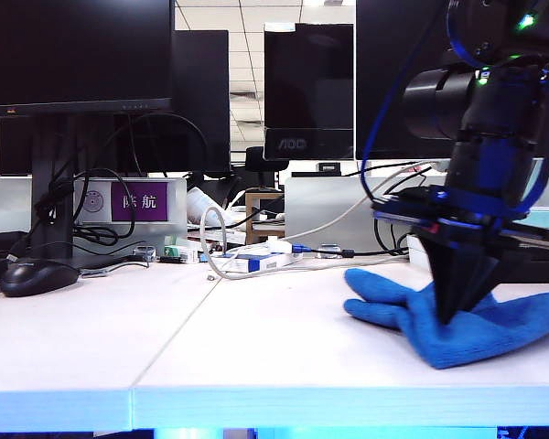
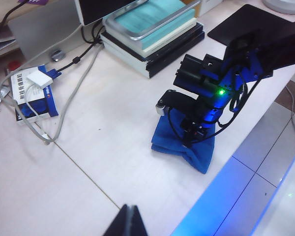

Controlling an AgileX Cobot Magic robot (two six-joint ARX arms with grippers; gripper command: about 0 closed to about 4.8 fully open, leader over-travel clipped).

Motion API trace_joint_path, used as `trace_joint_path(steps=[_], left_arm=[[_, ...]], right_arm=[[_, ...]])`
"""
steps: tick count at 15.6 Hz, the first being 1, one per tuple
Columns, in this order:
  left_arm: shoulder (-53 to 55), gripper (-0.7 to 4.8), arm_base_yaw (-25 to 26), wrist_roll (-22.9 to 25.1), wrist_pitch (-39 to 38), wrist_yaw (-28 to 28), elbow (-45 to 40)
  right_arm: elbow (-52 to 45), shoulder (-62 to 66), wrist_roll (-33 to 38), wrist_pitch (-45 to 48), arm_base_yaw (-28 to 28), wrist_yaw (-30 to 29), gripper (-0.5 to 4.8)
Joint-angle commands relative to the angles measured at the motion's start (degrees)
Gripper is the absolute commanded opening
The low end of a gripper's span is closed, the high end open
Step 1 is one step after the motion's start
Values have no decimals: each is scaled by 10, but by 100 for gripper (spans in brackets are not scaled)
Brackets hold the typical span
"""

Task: Wipe the table from right to left using the rag.

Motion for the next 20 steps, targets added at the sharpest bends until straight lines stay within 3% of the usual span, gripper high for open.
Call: trace_joint_path(steps=[1,7,20], left_arm=[[-6,-5,0,0,1,1,2],[-6,-5,0,0,2,1,2],[-7,-5,0,0,1,0,2]], right_arm=[[-12,14,26,2,7,-31,-6],[-7,15,37,22,40,-33,-6],[222,155,37,-27,157,-26,-6]])
